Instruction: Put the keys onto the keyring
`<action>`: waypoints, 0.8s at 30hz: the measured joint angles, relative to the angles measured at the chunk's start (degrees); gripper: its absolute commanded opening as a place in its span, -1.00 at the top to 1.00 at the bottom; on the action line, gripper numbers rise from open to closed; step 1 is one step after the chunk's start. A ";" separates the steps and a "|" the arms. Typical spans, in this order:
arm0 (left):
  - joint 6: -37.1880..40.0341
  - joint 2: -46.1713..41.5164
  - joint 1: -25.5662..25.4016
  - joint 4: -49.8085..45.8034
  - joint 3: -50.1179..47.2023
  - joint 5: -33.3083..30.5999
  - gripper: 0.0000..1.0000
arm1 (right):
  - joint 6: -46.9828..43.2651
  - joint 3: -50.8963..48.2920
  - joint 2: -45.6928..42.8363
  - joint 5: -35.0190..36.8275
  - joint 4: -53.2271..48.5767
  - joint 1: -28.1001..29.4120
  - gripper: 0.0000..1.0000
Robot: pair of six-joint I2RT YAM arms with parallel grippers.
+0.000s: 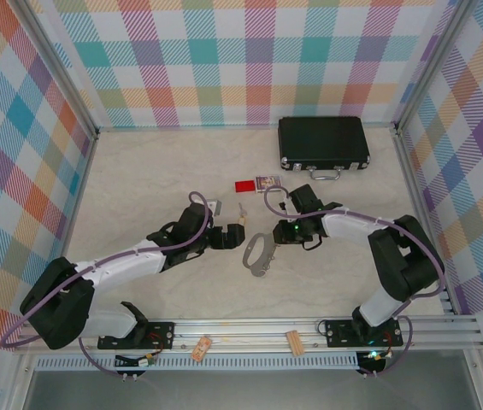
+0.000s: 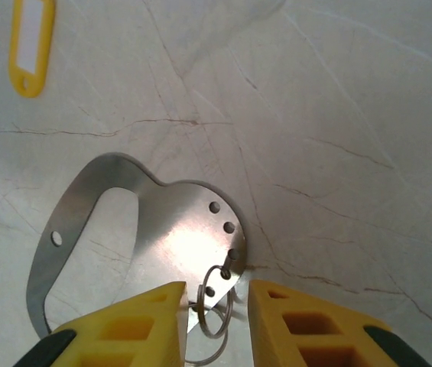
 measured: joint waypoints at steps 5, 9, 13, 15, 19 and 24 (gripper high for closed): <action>0.02 -0.63 0.00 -0.17 0.00 0.00 -0.99 | -0.02 0.00 0.48 0.33 -0.13 0.15 0.53; 0.00 -1.01 0.00 -0.17 0.00 0.02 -0.99 | -0.02 -0.20 0.48 0.44 -0.09 0.20 0.57; -0.09 -1.51 0.00 -0.15 0.00 0.04 -1.00 | -0.02 -0.96 0.48 0.52 -0.11 0.37 0.58; -0.20 -1.70 0.00 -0.11 -0.02 0.09 -1.00 | -0.02 -1.22 0.48 0.68 -0.13 0.52 0.58; -0.22 -1.86 0.00 -0.09 -0.07 0.24 -1.00 | 0.00 -1.29 0.46 0.94 -0.04 0.59 0.63; -0.42 -1.90 0.00 -0.07 -0.11 0.70 -1.00 | -0.02 -2.03 -0.33 1.33 0.02 0.68 0.79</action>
